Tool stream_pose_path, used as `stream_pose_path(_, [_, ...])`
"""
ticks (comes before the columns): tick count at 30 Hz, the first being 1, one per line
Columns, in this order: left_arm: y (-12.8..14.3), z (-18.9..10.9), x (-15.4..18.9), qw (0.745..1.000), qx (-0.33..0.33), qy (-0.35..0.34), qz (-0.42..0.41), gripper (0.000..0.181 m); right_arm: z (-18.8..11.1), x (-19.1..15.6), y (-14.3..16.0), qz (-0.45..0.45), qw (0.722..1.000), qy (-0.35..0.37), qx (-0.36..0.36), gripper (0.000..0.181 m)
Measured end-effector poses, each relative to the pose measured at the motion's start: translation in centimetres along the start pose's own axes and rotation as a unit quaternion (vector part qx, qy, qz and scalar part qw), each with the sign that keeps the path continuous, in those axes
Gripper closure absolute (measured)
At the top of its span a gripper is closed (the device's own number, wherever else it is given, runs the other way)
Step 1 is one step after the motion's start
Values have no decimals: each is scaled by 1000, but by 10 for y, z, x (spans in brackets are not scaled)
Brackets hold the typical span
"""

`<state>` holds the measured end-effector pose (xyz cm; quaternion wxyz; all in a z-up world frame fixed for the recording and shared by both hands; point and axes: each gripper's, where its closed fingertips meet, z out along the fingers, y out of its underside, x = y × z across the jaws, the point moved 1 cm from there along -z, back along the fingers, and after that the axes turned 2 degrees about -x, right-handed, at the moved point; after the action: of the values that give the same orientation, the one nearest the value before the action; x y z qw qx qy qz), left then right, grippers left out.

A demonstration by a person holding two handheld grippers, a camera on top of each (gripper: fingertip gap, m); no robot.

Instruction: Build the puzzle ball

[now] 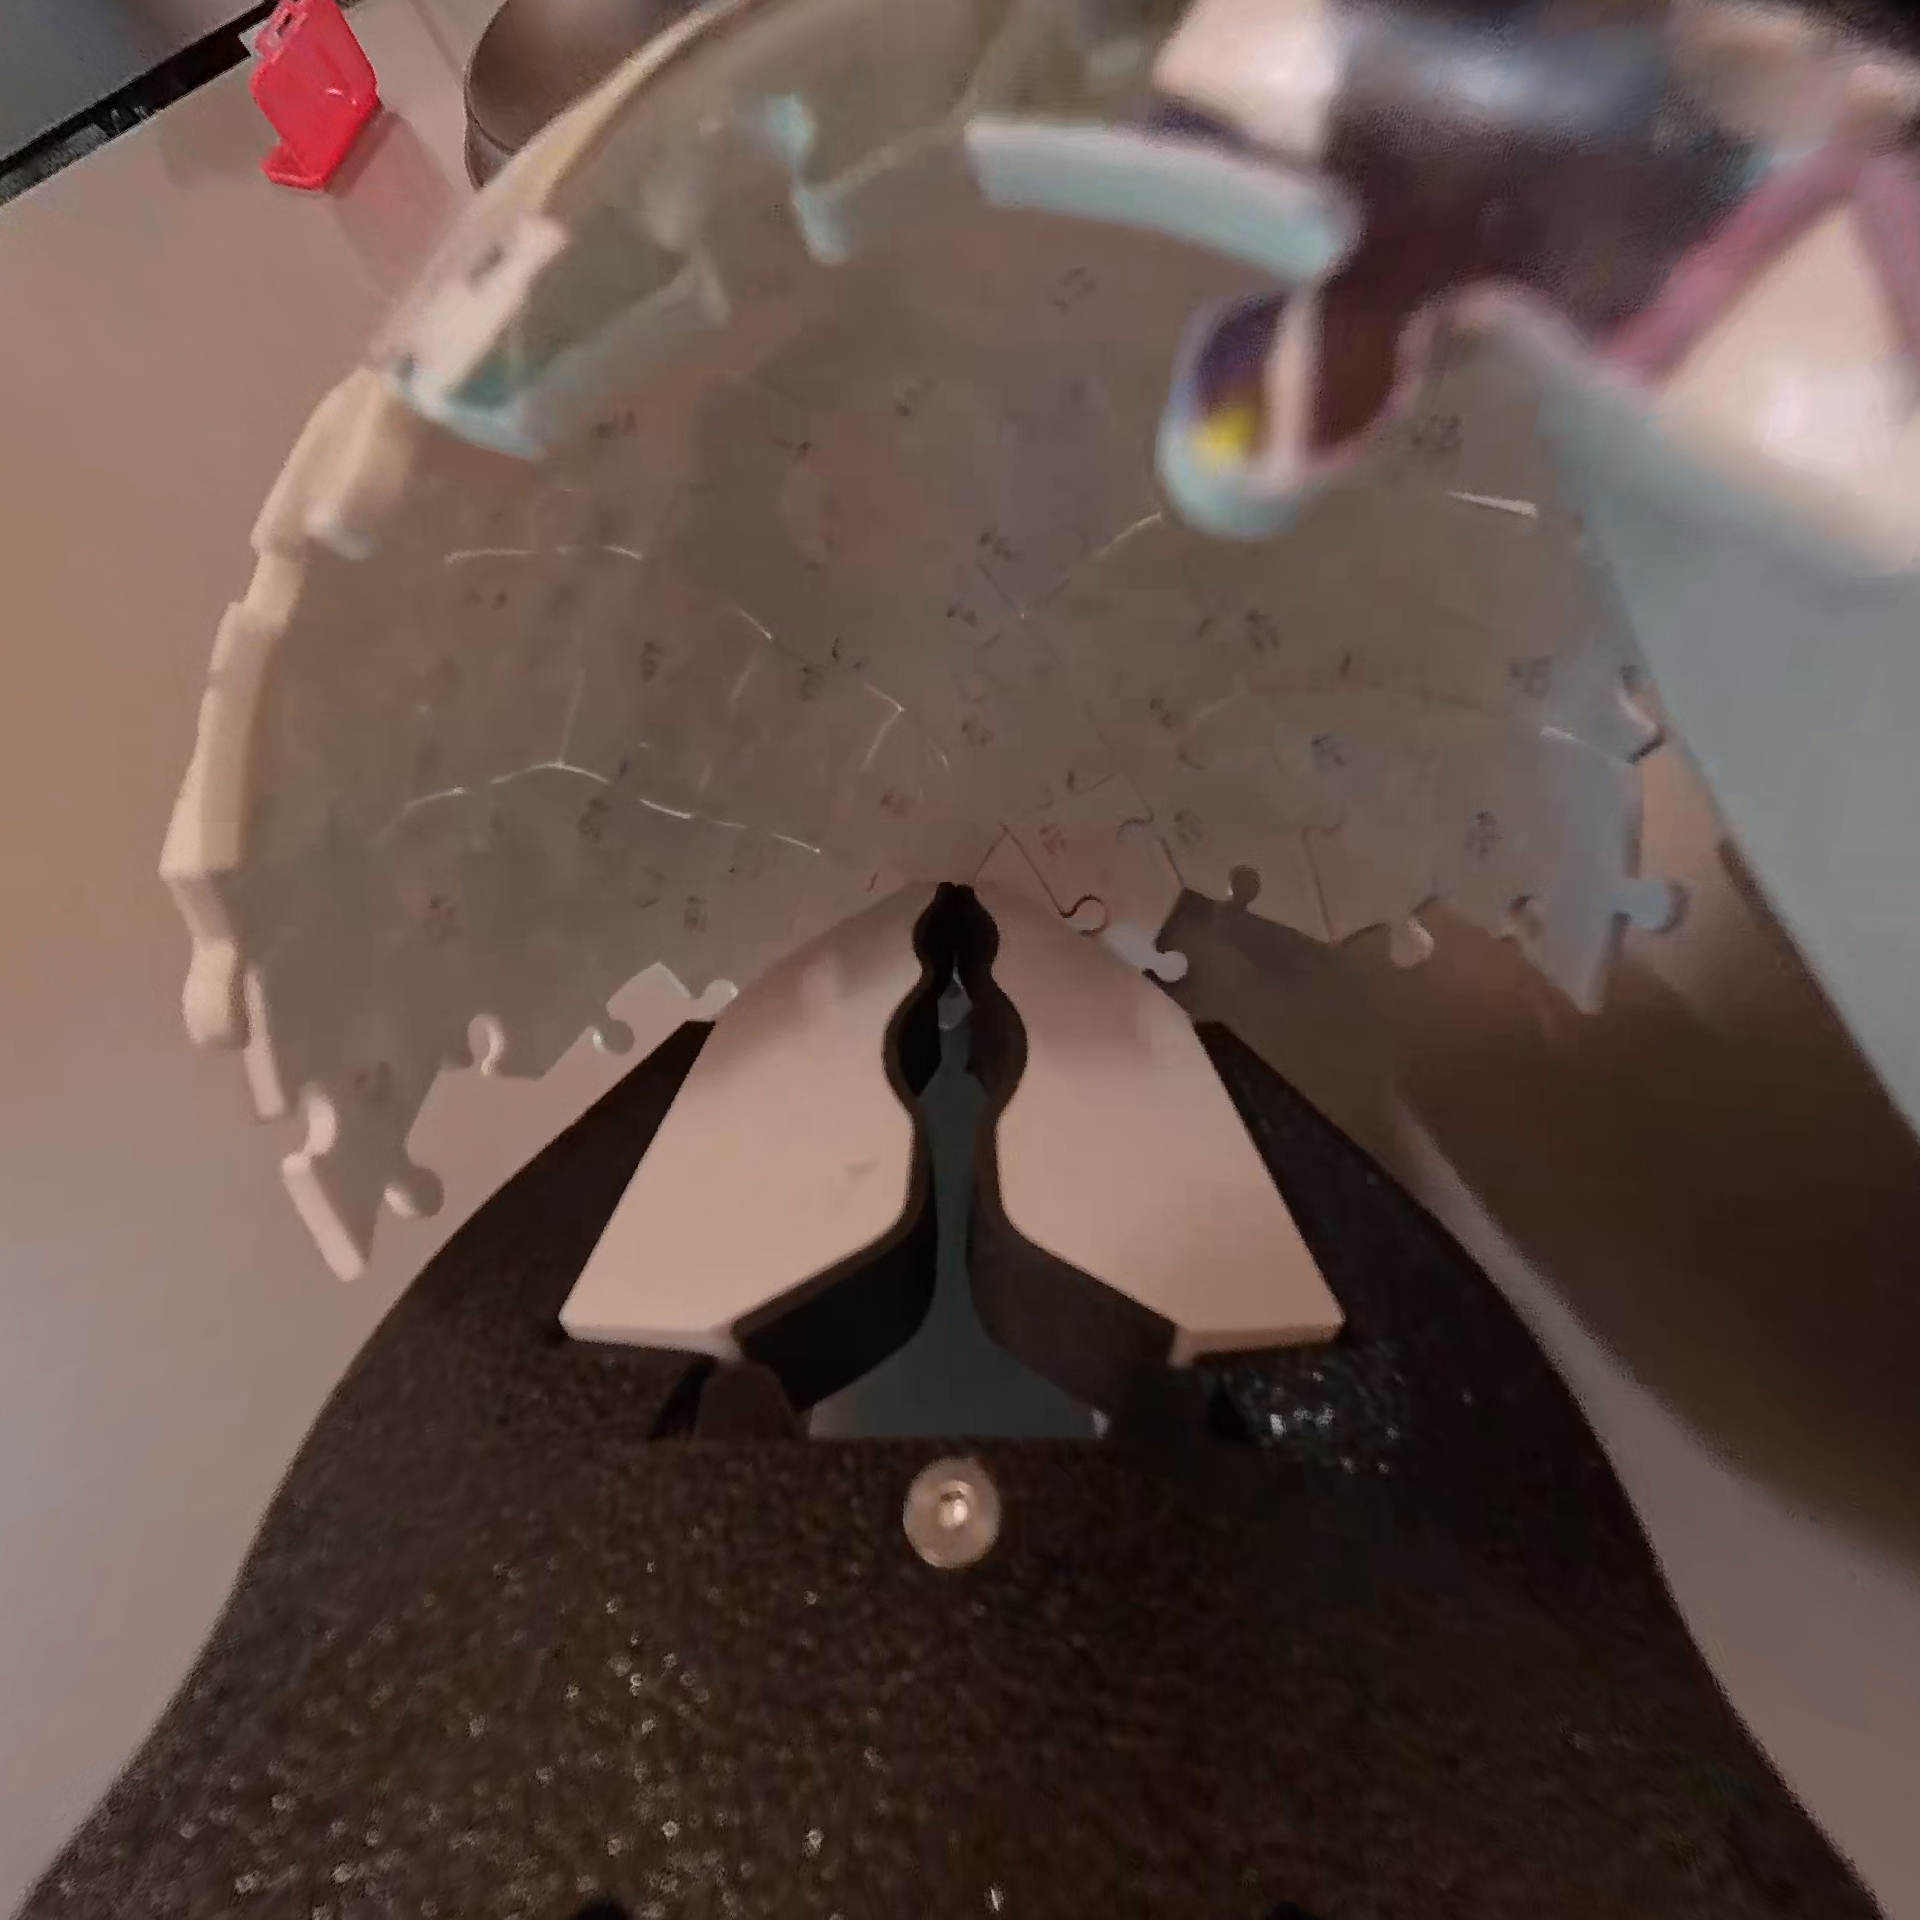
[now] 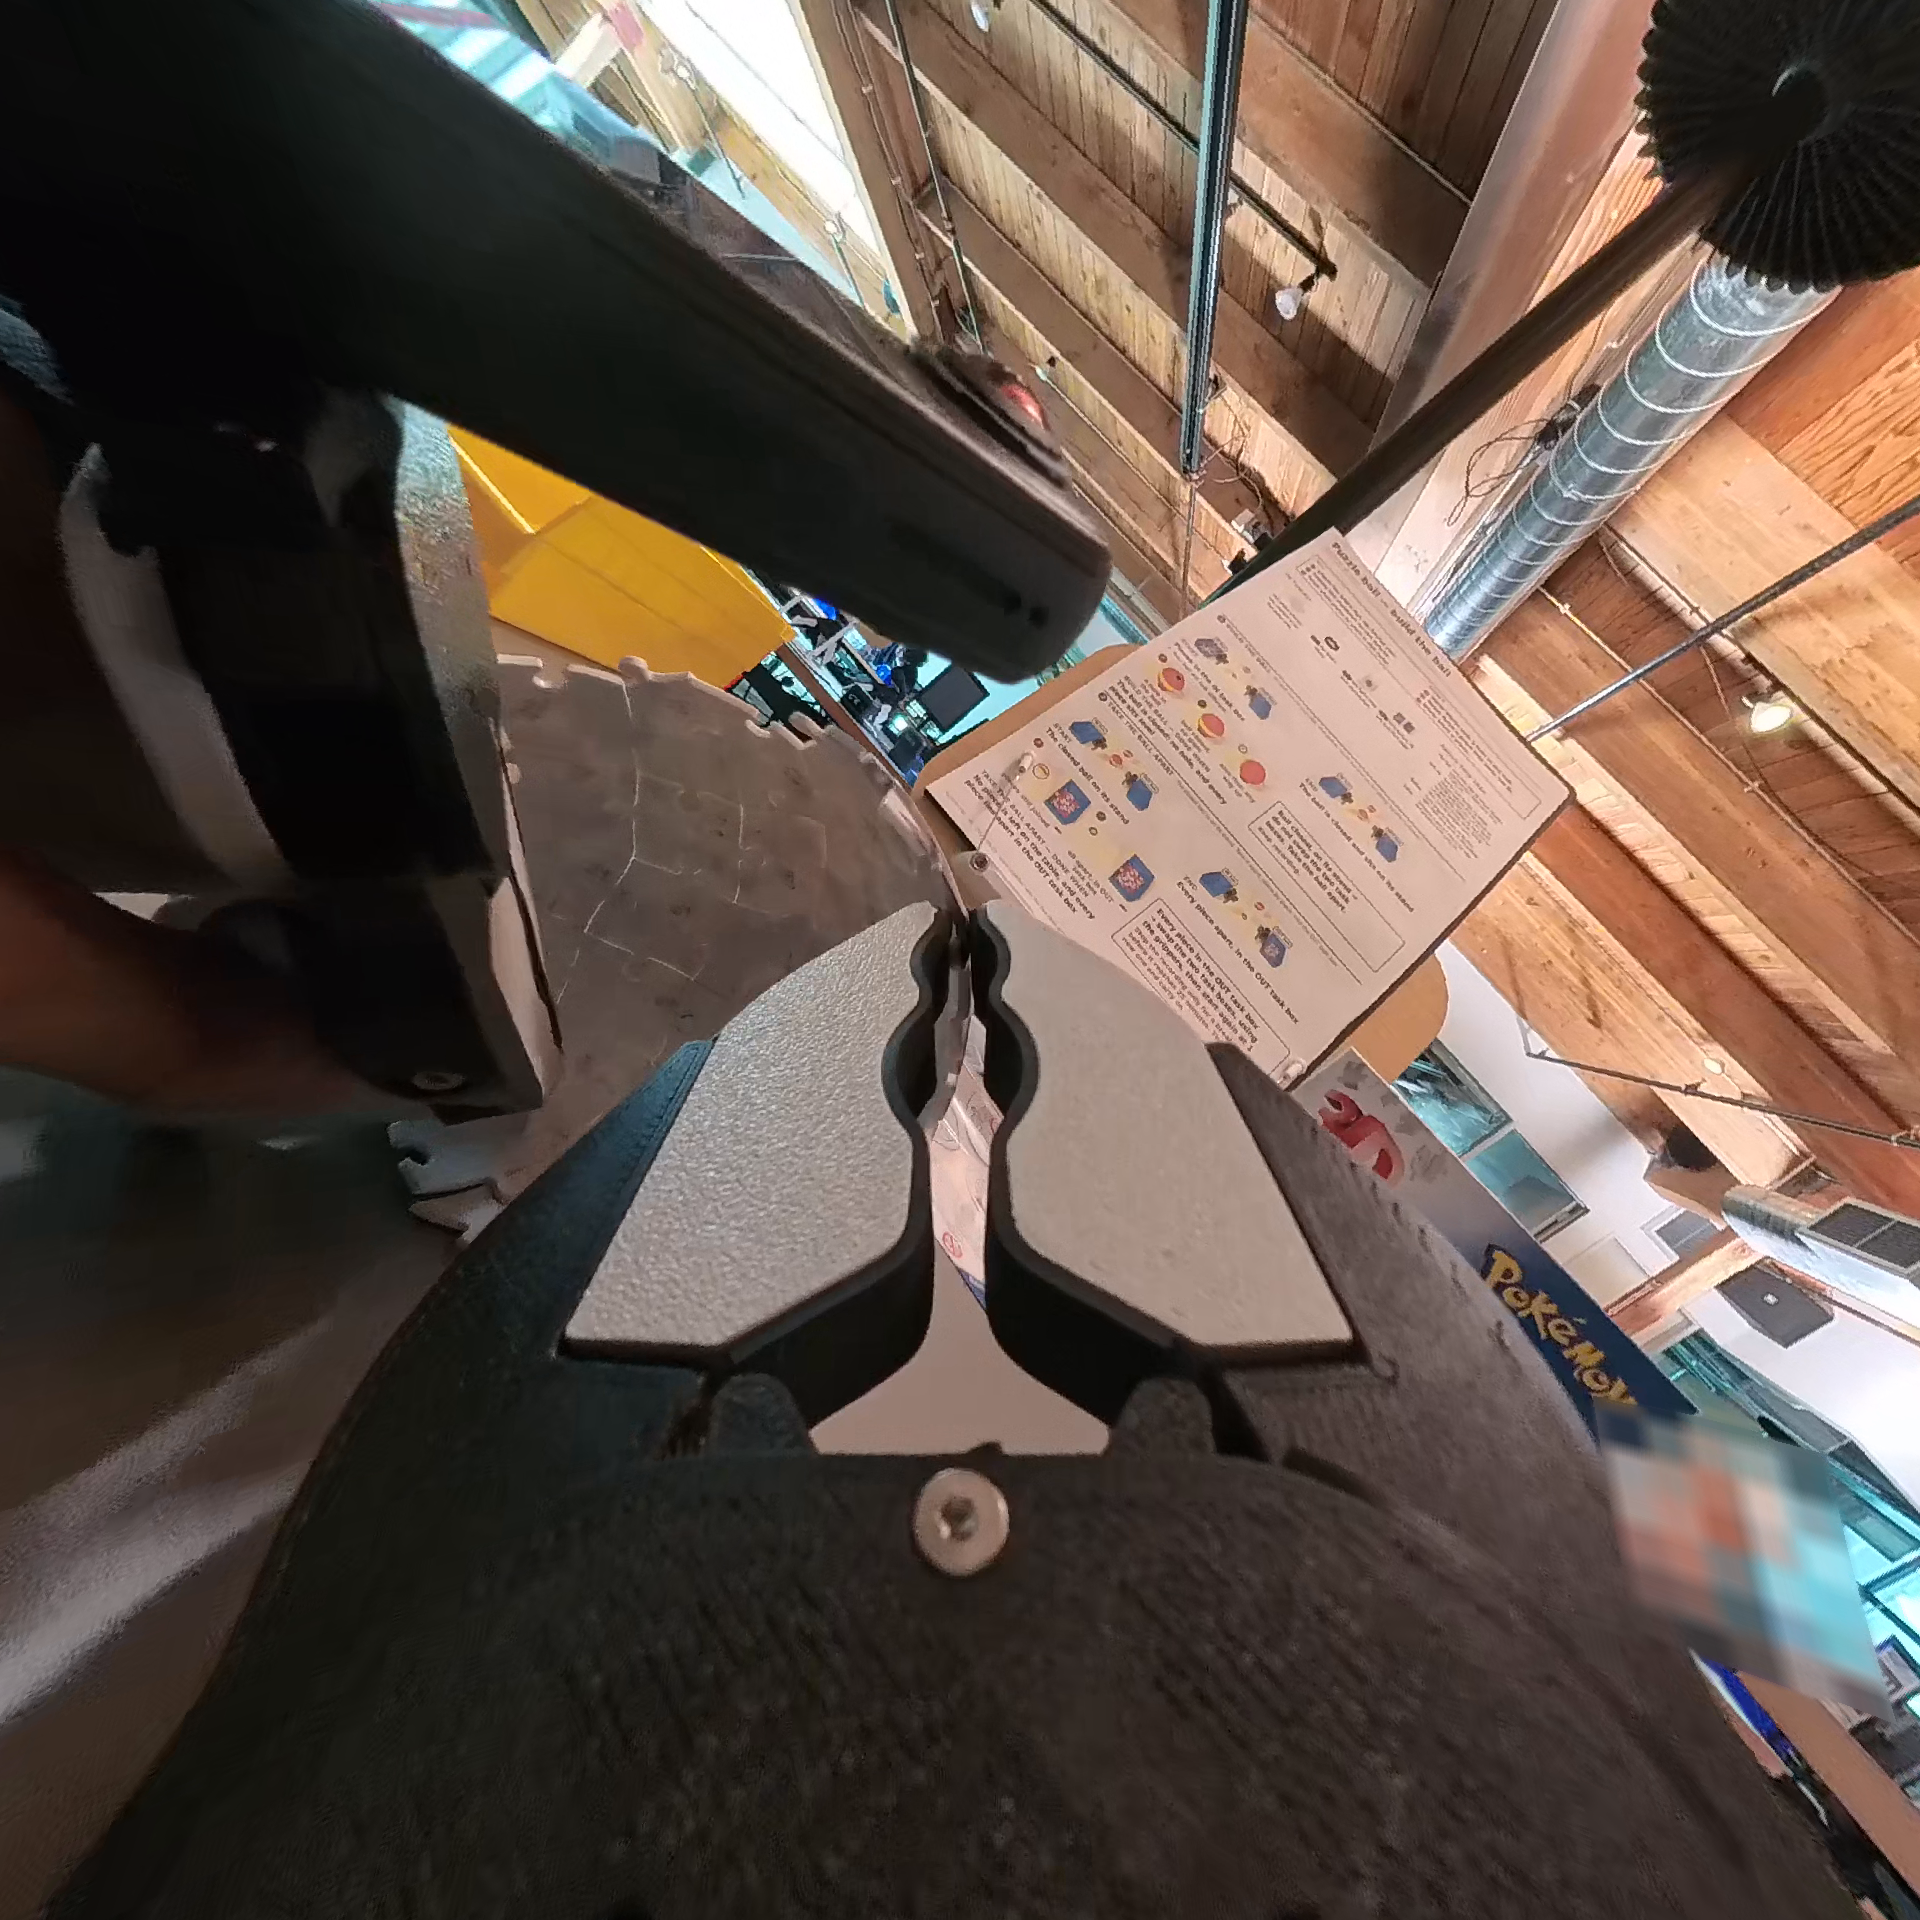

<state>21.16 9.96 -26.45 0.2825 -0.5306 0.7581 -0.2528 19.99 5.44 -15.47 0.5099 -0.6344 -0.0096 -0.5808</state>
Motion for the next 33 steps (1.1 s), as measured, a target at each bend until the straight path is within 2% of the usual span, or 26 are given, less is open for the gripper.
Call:
stream_pose_path(12, [1,2,0,999,-24,-21,-7,181,1,-3,-4,-7,1000,-5,8,178])
stream_pose_path(16, [1,1,-2,998,-3,23,-64,181,0,-2,-3,-4,1000,-3,5,177])
stream_pose_path(20, [-8,-12,-4,995,47,27,-78,181,0,-2,-3,-5,1000,-2,6,178])
stream_pose_path(24, [-5,-25,-6,996,51,20,-67,181,0,-1,-3,-5,1000,-1,5,178])
stream_pose_path(30, [7,-21,-5,999,16,21,-30,181,0,-1,-1,3,1000,-1,2,178])
stream_pose_path(33, [1,-21,1,999,26,41,-20,181,0,0,0,7,1000,0,0,178])
